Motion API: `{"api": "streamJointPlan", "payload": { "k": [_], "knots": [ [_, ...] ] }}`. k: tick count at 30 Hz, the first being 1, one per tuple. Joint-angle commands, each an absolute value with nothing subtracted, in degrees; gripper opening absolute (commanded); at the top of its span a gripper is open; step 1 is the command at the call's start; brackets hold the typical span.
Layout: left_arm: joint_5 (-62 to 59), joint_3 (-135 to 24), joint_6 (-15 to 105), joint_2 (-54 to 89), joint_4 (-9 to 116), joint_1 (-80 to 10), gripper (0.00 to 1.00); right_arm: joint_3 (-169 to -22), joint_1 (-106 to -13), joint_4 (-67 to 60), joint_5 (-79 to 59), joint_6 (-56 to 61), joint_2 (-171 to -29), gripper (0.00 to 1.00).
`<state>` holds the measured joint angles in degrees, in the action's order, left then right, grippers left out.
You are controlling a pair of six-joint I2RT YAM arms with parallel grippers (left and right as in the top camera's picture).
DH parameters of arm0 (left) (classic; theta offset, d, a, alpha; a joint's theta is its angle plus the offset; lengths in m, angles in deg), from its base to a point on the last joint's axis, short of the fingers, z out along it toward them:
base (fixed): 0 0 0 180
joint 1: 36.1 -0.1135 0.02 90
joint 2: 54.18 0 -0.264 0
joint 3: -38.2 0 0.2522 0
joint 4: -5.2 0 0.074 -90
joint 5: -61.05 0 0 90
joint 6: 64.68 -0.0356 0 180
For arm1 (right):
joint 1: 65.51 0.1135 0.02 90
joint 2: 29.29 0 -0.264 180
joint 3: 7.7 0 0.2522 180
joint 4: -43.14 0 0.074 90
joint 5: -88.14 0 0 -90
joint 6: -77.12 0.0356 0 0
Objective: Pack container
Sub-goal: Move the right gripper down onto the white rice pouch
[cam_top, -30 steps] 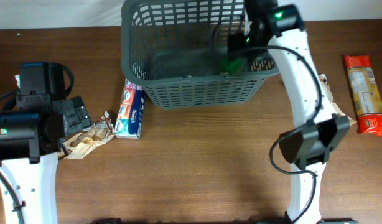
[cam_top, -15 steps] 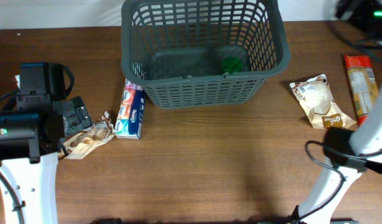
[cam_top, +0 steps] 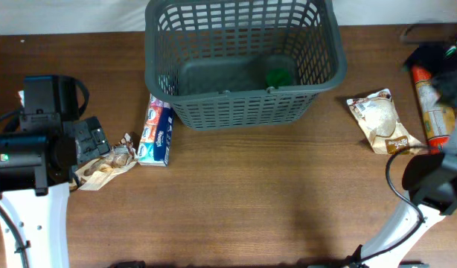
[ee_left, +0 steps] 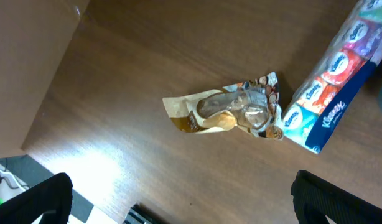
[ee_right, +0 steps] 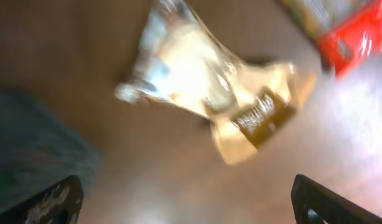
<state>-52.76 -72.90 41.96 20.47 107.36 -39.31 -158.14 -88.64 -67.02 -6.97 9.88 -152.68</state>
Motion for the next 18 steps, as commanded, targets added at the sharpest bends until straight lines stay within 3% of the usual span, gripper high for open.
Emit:
{"api": "streamJointPlan", "payload": {
  "k": [1, 8, 14, 18],
  "knots": [
    [-52.72, -73.10, 41.70, 20.56, 107.65, -39.66, 0.99, -149.11, -89.63, -65.29, 0.35, 13.60, -152.64, 0.99],
    [-52.72, -73.10, 41.70, 20.56, 105.85, -39.63, 0.99, -140.52, -92.55, -60.87, -0.85, 12.61, -152.66, 0.99],
    [-52.72, -73.10, 41.70, 20.56, 104.87, -39.66, 0.99, -138.12, -91.26, -57.27, -4.85, -11.78, -152.66, 0.99],
    [-52.72, -73.10, 41.70, 20.56, 104.96, -39.63, 0.99, -137.86, -90.98, -55.74, -4.17, -21.49, -152.73, 0.99]
  ]
}}
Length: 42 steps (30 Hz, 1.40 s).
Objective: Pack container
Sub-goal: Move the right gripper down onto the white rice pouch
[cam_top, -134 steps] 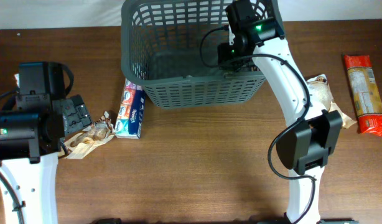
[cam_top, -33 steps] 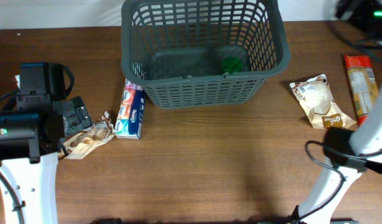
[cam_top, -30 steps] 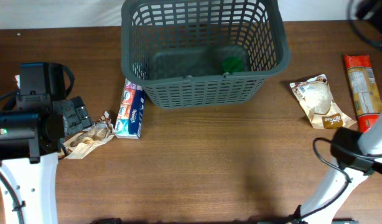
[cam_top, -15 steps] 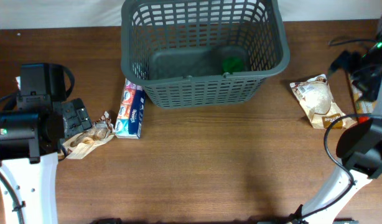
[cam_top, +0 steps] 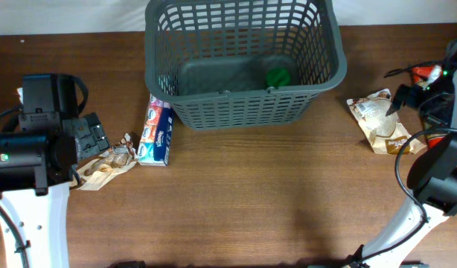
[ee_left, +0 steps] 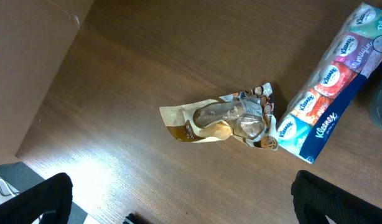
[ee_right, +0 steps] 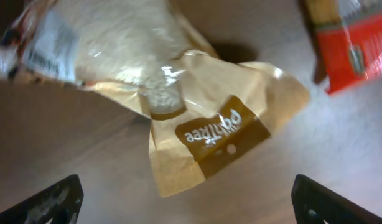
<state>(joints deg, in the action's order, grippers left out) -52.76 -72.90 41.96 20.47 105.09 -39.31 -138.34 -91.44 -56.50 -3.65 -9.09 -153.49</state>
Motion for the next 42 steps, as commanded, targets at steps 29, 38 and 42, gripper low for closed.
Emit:
{"api": "streamJointPlan", "payload": {
  "k": [29, 38, 42],
  "knots": [
    [-52.72, -73.10, 41.70, 20.56, 104.74, -39.66, 0.99, -131.56, -88.75, -44.79, -3.03, -38.80, -157.25, 0.99],
    [-52.85, -73.10, 41.70, 20.56, 104.67, -39.66, 0.99, -130.32, -88.71, -44.90, -3.08, -42.71, -157.30, 0.99],
    [-54.81, -73.10, 41.70, 20.56, 104.67, -39.66, 0.99, -128.44, -88.71, -44.26, -3.10, -43.15, -157.30, 0.99]
  ]
}}
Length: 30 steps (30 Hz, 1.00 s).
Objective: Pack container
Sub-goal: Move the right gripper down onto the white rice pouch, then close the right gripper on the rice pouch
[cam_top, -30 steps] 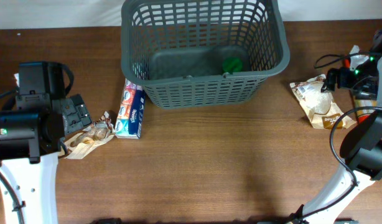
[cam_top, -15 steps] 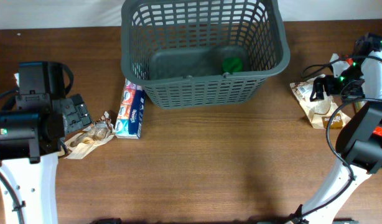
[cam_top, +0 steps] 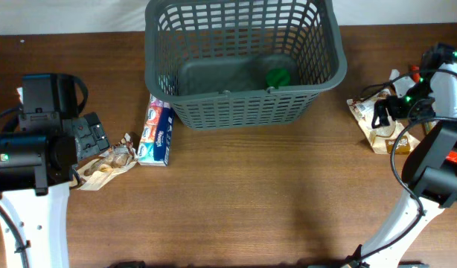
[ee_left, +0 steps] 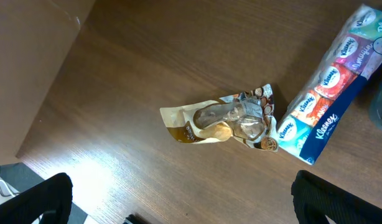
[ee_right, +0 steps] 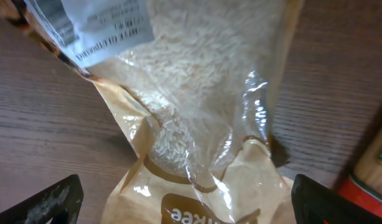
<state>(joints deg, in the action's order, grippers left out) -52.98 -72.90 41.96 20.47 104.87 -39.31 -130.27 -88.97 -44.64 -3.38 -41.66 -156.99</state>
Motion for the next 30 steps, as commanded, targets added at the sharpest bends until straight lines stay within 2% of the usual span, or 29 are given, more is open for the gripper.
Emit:
{"api": "streamJointPlan", "payload": {
  "k": [1, 12, 30],
  "knots": [
    [-55.16, -73.10, 41.70, 20.56, 104.67, -39.66, 0.99, -127.61, -88.71, -43.94, -3.10, -43.15, -157.30, 0.99],
    [-55.36, -73.10, 41.70, 20.56, 104.45, -39.66, 0.99, -122.34, -88.71, -40.81, -3.10, -44.00, -157.34, 0.99],
    [-55.36, -73.10, 41.70, 20.56, 103.17, -39.63, 0.99, -121.97, -88.71, -39.78, -2.44, -43.98, -161.80, 0.99]
  ]
}}
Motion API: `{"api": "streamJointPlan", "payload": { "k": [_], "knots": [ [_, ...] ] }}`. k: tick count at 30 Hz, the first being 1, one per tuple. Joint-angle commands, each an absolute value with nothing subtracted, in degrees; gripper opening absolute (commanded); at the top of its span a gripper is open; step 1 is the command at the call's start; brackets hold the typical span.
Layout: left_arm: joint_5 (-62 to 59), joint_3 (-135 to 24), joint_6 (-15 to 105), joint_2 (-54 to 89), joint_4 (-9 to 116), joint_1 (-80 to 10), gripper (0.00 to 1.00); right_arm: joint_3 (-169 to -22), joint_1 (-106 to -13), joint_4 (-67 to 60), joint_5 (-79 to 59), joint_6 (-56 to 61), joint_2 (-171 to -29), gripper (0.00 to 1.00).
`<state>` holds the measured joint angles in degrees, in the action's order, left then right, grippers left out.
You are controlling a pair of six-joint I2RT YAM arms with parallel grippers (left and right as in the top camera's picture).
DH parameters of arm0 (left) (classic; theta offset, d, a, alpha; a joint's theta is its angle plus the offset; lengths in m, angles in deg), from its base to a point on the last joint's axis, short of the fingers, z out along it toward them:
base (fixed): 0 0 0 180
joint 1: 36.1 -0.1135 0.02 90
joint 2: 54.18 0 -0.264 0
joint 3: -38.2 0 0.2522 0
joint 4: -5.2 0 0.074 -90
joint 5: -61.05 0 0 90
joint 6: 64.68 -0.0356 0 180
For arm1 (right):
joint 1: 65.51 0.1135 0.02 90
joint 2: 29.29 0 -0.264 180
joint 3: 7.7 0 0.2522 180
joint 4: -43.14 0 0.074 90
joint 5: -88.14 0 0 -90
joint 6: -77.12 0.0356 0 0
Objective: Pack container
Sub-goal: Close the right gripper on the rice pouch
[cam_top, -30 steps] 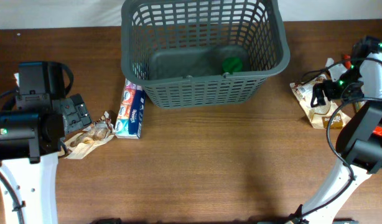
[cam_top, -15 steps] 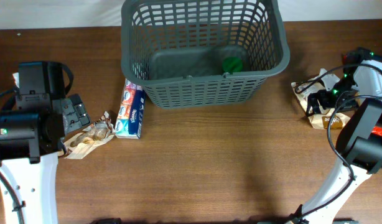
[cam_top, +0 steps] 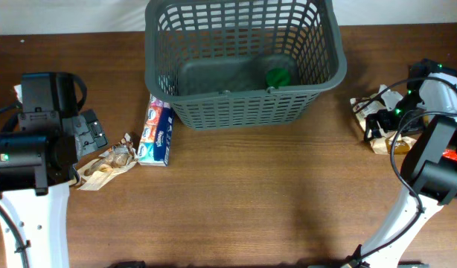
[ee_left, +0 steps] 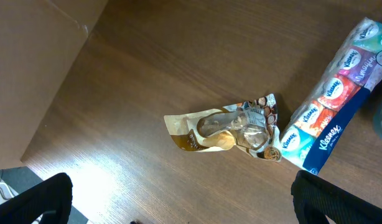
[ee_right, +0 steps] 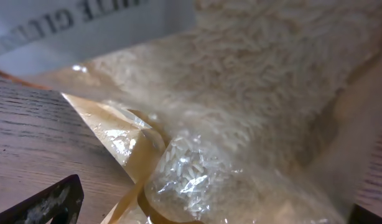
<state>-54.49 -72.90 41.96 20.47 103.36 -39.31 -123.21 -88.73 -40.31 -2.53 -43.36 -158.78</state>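
Observation:
A grey slatted basket stands at the back centre with a green item inside. The clear-and-tan bag of rice lies to its right and fills the right wrist view. My right gripper is low over it, open, with one finger on each side. A multicoloured tissue pack and a crumpled brown snack bag lie left of the basket. My left gripper hangs open above and left of them, holding nothing.
The table's left edge runs close to the snack bag. Both white arm bases stand at the front corners, the right one just in front of the rice bag. Cables loop around the right wrist.
My right gripper has come down closer onto the rice bag, which now fills its view. The left wrist view has shifted slightly; the snack bag and tissue pack lie where they were.
My right gripper was at the far right edge near a red package, with the rice bag lying in the open. It then stood over the bag, lower at each moment, and now straddles it. The left gripper has stayed open above the snack bag throughout.

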Motion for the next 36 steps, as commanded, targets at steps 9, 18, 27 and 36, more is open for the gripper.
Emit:
{"api": "streamJointPlan", "payload": {
  "k": [9, 18, 27, 36],
  "knots": [
    [-55.34, -73.10, 41.70, 20.56, 103.17, -39.66, 0.99, -121.97, -88.71, -39.74, -3.12, -43.52, -161.80, 0.99],
    [-55.34, -73.10, 41.70, 20.56, 103.17, -39.66, 0.99, -121.94, -88.71, -39.74, -2.86, -43.52, -161.80, 0.99],
    [-55.34, -73.10, 41.70, 20.56, 103.01, -39.66, 0.99, -121.94, -88.71, -38.69, 5.05, -38.93, -161.80, 0.99],
    [-55.36, -73.10, 41.70, 20.56, 102.71, -39.66, 0.99, -121.94, -88.71, -38.67, 5.05, -38.93, -161.82, 0.99]
  ]
}}
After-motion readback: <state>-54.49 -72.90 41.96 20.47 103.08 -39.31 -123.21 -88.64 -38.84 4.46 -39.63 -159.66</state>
